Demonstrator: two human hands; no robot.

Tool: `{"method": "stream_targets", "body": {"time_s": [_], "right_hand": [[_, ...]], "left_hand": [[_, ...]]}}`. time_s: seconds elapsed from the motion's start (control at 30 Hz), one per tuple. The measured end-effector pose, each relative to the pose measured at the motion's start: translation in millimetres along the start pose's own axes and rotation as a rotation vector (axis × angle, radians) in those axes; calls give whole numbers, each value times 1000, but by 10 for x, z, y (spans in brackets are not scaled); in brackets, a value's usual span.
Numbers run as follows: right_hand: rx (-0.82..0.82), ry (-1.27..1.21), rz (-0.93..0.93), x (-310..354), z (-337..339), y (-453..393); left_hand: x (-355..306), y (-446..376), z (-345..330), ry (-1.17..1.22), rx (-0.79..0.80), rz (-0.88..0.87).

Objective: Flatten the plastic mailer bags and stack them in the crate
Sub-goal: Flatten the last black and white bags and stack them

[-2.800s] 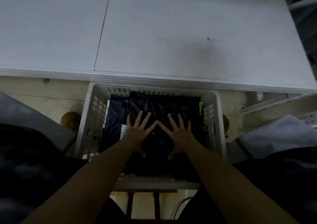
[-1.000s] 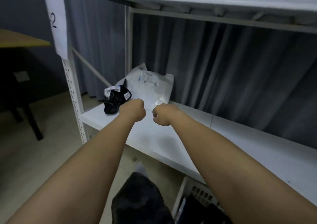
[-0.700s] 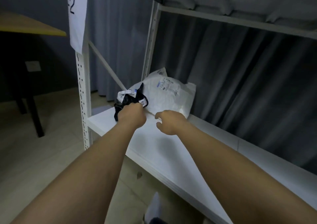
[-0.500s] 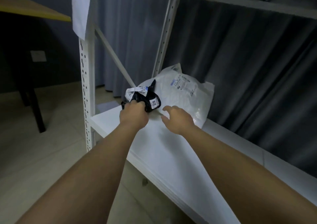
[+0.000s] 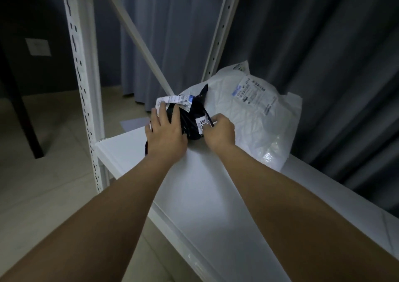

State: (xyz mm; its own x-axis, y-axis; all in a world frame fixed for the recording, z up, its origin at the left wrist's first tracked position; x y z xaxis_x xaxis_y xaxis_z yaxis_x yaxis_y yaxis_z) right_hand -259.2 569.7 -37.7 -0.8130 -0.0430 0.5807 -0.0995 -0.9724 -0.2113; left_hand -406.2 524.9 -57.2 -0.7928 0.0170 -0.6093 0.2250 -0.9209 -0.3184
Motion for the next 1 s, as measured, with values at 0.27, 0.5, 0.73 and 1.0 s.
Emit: {"method": "stream_targets", "body": {"time_s": [0.27,0.5,0.73,1.0], "right_hand": [[-53,-401,1,-64,855,552],[-128,-446,-167,-536,2227,1299],[-211,-650,-448,-1708,3420,2627],[-212,-662,-666,-3088,3907,3881]], "left_hand": [[-576,601,304,179,-86,-71],[-1494,1323,450,460,60,-32],[-2471,2571,-103,812,460,84],[-3160,3887,-890,789,838,142]]}}
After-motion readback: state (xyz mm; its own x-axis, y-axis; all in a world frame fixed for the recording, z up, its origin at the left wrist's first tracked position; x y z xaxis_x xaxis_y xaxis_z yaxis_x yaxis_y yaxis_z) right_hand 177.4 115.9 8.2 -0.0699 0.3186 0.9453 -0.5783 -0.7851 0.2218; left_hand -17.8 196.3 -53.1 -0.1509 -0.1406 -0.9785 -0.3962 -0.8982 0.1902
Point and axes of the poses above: each hand's wrist, its own y-axis away from the middle knuckle, its own z-axis out of the back of the hand, x = y × z, the point moved 9 cm from there along -y, towards the middle knuckle, and after that the axes turned 12 degrees about y, right-handed, at the moved point
